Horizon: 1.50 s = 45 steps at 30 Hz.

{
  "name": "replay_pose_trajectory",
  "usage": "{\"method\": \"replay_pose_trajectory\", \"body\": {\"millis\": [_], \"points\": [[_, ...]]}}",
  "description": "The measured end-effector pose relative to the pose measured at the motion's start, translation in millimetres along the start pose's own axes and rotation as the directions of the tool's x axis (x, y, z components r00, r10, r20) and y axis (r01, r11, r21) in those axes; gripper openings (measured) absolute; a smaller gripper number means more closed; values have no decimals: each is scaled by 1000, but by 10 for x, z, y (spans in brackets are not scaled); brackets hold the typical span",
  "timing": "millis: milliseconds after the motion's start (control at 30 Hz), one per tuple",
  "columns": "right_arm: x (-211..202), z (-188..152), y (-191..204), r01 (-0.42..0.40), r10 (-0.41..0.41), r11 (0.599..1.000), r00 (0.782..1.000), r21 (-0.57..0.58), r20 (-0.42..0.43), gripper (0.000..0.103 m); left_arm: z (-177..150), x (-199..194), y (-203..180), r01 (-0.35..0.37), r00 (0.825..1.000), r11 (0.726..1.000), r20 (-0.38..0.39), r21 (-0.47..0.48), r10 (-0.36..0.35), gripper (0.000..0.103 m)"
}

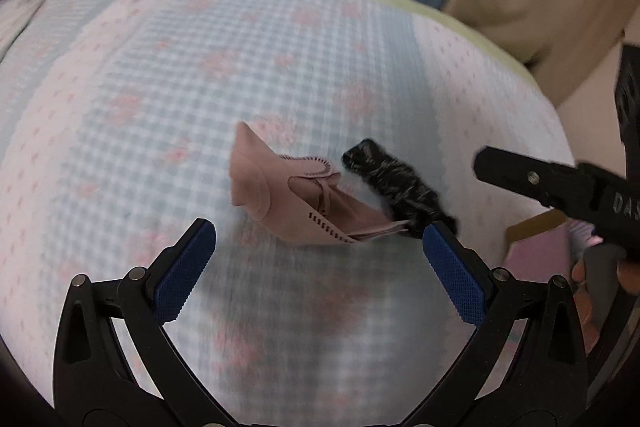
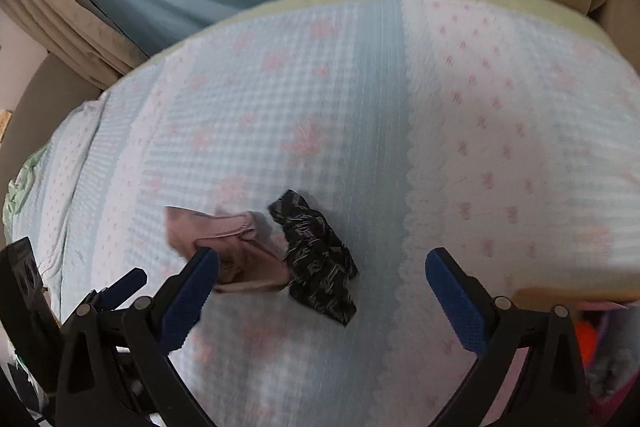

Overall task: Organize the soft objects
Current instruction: 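Grasp the pink shoe item with the left tool while the right tool grasps the black scrunchie, then carry the pink shoe item with the left tool while the right tool carries the scrunchie to the box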

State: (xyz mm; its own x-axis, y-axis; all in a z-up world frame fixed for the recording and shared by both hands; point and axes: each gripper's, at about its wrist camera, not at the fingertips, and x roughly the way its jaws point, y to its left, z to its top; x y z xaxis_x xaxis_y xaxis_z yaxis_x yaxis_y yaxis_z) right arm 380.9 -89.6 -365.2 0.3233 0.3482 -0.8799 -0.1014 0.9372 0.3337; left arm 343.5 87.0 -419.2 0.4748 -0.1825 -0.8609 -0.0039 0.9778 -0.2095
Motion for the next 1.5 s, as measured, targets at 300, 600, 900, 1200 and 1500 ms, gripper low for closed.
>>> {"method": "replay_pose_trajectory", "body": {"millis": [300,600,900,1200,1500], "points": [[733,-68,-44,-37,41,998,995,43,-94,70,-41,610,-57,-32,999,983,-7,179,33,89],[825,-43,0,-47,49,999,995,16,-89,40,-4,678,-106,-1,1000,960,12,279,-3,34],[809,-78,47,-64,65,998,995,16,-74,31,36,622,-80,7,1000,967,14,256,-11,22],[539,-88,46,-60,61,998,998,29,-27,31,74,402,-71,-12,999,974,43,228,2,16],[-52,-163,150,-49,48,999,998,10,50,31,126,-187,-145,-29,994,979,107,204,7,16]]}}
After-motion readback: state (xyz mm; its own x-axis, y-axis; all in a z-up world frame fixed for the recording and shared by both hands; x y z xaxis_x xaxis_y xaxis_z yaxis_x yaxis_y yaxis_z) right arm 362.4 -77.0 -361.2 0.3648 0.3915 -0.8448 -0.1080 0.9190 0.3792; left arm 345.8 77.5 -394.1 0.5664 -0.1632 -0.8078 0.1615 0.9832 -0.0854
